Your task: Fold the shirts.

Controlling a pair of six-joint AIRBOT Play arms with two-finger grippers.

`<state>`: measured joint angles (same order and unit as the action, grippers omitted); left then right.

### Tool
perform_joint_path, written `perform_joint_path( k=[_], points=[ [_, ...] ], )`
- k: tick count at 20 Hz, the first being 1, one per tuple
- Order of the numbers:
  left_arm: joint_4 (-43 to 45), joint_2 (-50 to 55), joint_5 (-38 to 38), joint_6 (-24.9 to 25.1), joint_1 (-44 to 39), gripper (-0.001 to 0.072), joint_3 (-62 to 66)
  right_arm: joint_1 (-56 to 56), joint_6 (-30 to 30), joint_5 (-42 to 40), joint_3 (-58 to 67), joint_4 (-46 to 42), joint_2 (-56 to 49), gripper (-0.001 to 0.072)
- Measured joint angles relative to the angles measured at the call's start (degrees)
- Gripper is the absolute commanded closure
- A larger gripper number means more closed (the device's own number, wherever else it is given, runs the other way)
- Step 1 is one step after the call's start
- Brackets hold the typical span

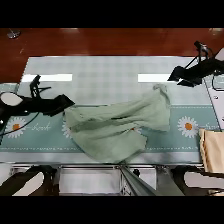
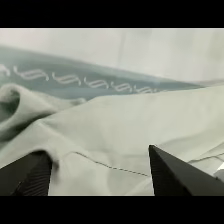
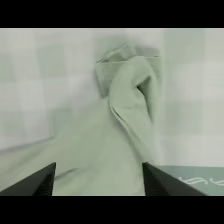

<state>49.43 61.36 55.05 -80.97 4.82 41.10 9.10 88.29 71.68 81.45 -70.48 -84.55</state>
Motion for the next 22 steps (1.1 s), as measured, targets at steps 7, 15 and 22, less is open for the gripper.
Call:
perform_joint_path(
  k=[7, 15, 22],
  points=[
    [-6.8, 1.4, 19.5, 9.3, 23.0, 0.0007, 1.6, 17.3, -2.0, 5.9, -11.2, -1.5, 7.5, 0.0092],
    [-24.1, 1.6, 18.0, 22.0, 22.0, 0.0008, -13.0, 24.1, -11.5, -1.5, -36.3, 11.6, 18.9, 0.0092],
    [-29.0, 5.1, 6.2, 23.6, 13.6, 0.0097, -14.0, 24.6, -13.3, -1.2, -40.6, 12.0, 20.1, 0.0092]
  ],
)
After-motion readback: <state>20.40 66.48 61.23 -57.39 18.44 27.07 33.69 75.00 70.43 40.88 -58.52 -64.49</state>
